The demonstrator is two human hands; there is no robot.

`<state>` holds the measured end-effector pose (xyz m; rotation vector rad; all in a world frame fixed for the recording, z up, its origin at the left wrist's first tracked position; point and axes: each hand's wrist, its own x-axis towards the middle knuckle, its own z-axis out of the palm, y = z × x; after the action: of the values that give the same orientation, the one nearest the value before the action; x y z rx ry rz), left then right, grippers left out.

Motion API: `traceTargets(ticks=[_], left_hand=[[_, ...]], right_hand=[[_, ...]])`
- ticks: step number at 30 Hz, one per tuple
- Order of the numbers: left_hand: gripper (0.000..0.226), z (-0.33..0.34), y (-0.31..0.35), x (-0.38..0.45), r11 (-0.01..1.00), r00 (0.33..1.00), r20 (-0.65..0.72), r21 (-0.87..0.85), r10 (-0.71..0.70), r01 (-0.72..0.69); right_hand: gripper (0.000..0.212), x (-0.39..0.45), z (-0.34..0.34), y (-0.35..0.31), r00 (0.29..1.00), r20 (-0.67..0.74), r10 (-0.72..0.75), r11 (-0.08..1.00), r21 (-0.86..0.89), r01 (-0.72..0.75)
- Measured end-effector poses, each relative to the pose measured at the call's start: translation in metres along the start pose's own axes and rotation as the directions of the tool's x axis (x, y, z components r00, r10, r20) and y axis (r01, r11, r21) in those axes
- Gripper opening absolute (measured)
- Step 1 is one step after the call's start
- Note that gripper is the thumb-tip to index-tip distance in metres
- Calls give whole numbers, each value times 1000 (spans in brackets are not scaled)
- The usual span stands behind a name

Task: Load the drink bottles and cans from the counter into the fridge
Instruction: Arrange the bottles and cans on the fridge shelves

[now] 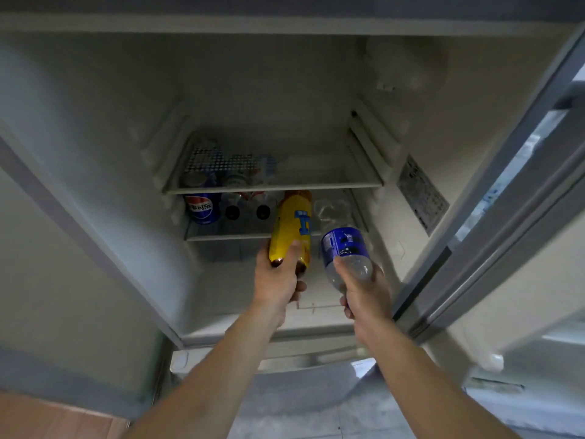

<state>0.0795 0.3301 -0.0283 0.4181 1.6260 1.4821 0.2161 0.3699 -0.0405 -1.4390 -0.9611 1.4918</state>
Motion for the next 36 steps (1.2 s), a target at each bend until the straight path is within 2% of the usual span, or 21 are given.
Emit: traceTargets(ticks=[3,5,7,8,11,13,15,16,19,20,21,24,28,33,36], left_hand=[[59,19,2,24,998,998,-16,37,55,-54],[70,23,-2,34,990,992,11,71,125,-125],[83,23,-8,41,952,966,53,163,254,-259],[85,22,-11,43,903,939,82,259,334,-344],[76,19,-16,43,654,854,207,566,477,-502],[68,14,-18,43,476,801,272,686,534,-550],[63,10,-15,47,340,775,313,764,548,-549],[63,10,-10,52,276,783,322,808,532,-520],[71,14,9,69,53,870,285,941,402,-333],[75,16,15,75,12,888,277,953,368,-303],[79,19,20,82,1,897,280,954,343,-298],[92,19,31,99,57,913,291,946,286,-319],[103,11,34,119,115,891,360,908,276,-403],[97,1,16,116,80,842,330,913,427,-399],[89,-16,-11,99,26,845,327,928,423,-372]], right_hand=[[79,23,8,-2,995,36,-97,986,-130,101],[93,36,11,-3,980,75,-187,959,-202,198],[101,46,14,-6,962,84,-259,919,-284,272],[99,48,16,-7,952,98,-290,901,-307,306],[79,51,19,0,907,160,-390,836,-352,422],[70,51,23,3,886,178,-428,775,-433,461],[68,54,28,1,870,200,-450,736,-469,488],[69,58,32,-1,863,215,-457,718,-484,500],[74,73,45,-12,873,270,-406,662,-572,484],[75,81,50,-16,882,286,-374,647,-601,469],[76,89,55,-20,893,296,-340,635,-628,450],[81,111,67,-32,922,286,-259,626,-678,386],[86,126,73,-37,949,254,-188,655,-687,314],[77,117,70,-34,940,232,-249,666,-663,340],[72,98,65,-27,919,170,-357,671,-637,379]])
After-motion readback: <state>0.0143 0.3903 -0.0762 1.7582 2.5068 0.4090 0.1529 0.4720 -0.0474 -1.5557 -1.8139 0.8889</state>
